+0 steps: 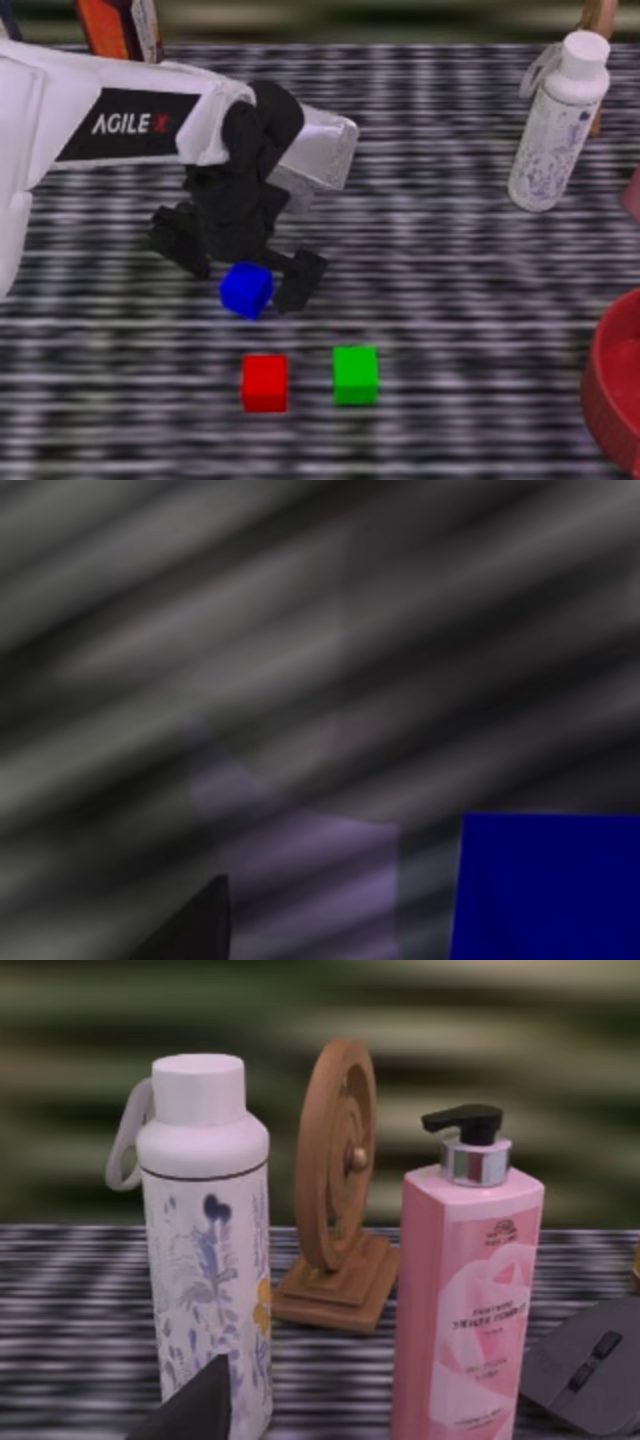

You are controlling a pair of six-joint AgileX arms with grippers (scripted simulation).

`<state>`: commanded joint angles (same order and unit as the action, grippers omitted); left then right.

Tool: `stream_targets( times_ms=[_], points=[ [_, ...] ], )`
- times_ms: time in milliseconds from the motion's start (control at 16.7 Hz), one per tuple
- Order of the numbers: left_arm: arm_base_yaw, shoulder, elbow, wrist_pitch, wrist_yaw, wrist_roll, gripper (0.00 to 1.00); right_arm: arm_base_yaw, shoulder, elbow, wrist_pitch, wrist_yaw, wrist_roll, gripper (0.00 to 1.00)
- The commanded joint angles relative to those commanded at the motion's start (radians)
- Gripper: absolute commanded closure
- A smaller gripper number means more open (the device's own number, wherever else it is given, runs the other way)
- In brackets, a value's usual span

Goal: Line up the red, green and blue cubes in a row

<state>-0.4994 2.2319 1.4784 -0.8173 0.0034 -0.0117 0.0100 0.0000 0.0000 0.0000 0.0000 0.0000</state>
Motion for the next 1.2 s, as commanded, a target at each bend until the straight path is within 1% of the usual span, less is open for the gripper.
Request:
stream_targets(
  times_ms=[60, 840, 900, 1200],
  points=[
    [0.000, 0.000, 0.000, 0.000, 0.000, 0.000, 0.00, 0.000, 0.000, 0.000, 0.000, 0.000, 0.000, 0.00],
    [0.000, 0.000, 0.000, 0.000, 0.000, 0.000, 0.98, 0.000, 0.000, 0.000, 0.000, 0.000, 0.000, 0.00],
    [0.000, 0.000, 0.000, 0.000, 0.000, 0.000, 1.00, 0.000, 0.000, 0.000, 0.000, 0.000, 0.000, 0.00],
    [0.000, 0.000, 0.000, 0.000, 0.000, 0.000, 1.00, 0.000, 0.000, 0.000, 0.000, 0.000, 0.000, 0.00]
  ],
)
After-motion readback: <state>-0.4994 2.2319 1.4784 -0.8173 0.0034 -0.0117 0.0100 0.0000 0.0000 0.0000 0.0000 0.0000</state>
